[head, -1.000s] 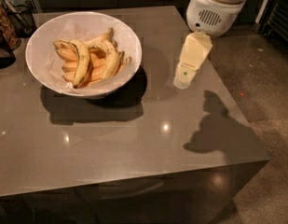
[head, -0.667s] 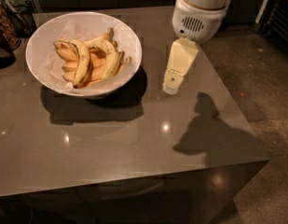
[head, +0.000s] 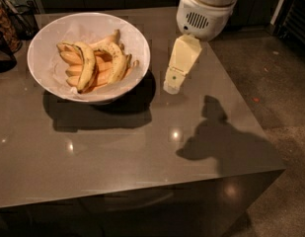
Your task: Pick banana from white bowl
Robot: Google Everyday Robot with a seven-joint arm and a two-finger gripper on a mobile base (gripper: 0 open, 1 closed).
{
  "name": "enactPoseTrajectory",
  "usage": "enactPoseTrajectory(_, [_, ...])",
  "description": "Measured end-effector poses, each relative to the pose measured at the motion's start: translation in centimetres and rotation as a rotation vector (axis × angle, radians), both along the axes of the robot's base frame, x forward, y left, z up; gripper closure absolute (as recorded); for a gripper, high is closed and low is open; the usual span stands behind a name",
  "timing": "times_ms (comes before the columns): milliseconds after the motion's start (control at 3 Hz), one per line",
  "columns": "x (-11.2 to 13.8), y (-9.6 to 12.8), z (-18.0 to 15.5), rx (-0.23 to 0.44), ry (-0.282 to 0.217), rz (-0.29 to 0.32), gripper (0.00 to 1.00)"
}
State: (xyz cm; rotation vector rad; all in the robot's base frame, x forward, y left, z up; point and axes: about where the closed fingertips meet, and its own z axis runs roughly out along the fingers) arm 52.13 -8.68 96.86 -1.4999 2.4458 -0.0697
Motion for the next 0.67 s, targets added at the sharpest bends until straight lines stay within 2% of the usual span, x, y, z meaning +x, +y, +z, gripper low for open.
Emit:
enactPoseTrajectory(333, [3.14, 4.53, 2.06, 0.077, -0.002, -0.03, 0.0])
enactPoseTrajectory(667, [3.16, 4.57, 2.06, 0.078, -0.003, -0.03, 0.0])
